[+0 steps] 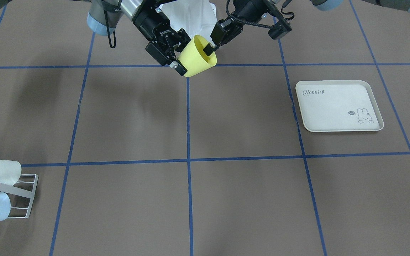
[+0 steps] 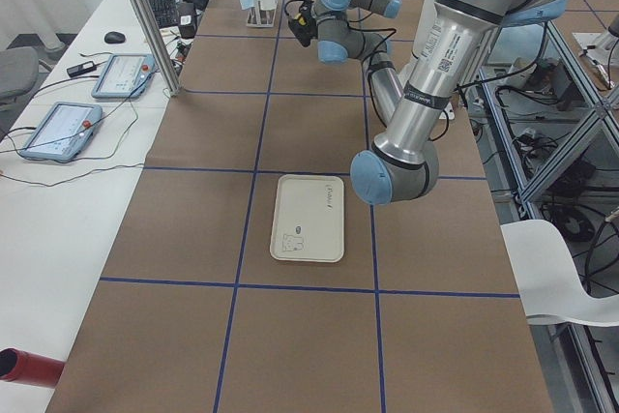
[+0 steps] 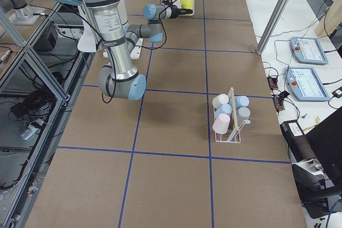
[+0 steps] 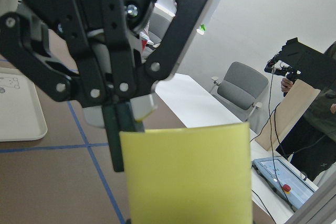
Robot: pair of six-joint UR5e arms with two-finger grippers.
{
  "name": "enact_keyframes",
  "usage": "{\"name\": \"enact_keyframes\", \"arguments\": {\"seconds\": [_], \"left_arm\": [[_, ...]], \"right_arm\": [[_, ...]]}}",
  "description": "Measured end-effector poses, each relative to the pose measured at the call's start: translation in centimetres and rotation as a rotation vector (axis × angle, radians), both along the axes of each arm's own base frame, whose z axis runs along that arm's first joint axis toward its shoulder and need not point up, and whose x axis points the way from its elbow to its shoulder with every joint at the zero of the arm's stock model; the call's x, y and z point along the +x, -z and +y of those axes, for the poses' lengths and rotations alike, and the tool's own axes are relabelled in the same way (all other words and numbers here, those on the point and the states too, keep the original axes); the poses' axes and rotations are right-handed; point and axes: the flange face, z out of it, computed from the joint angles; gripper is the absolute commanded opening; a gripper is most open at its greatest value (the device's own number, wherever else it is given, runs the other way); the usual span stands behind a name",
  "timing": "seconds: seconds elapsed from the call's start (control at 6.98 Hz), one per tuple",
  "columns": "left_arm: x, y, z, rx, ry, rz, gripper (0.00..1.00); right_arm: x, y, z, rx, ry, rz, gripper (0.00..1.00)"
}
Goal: Transfer IKEA cup to right arm and place on rack
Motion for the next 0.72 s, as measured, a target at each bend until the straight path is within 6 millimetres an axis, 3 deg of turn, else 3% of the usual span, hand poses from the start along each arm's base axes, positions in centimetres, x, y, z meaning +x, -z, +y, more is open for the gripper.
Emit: {"name": "enact_keyframes", "arguments": {"seconds": [0.14,0.29,0.57,0.72], "left_arm": [[-0.09,0.08,0.06,0.020,-0.001,-0.003,0.48],[-0.25,0.17,0.11,0.077,-0.004,-0.015,0.99],[-0.59,0.01,-0.17,0.163,0.000,-0.042,1.00],[-0.95,-0.05,-0.31,0.188,0.004,-0.049,1.00]], "right_arm": [[0.02,0.01,-0.01,0.006,-0.003,0.006,0.52],[0.05,0.03,-0.01,0.010,-0.005,0.010,0.52],[0.22,0.11,-0.05,0.013,-0.009,0.009,0.49],[0.28,0.15,-0.08,0.014,-0.010,0.009,0.52]]}}
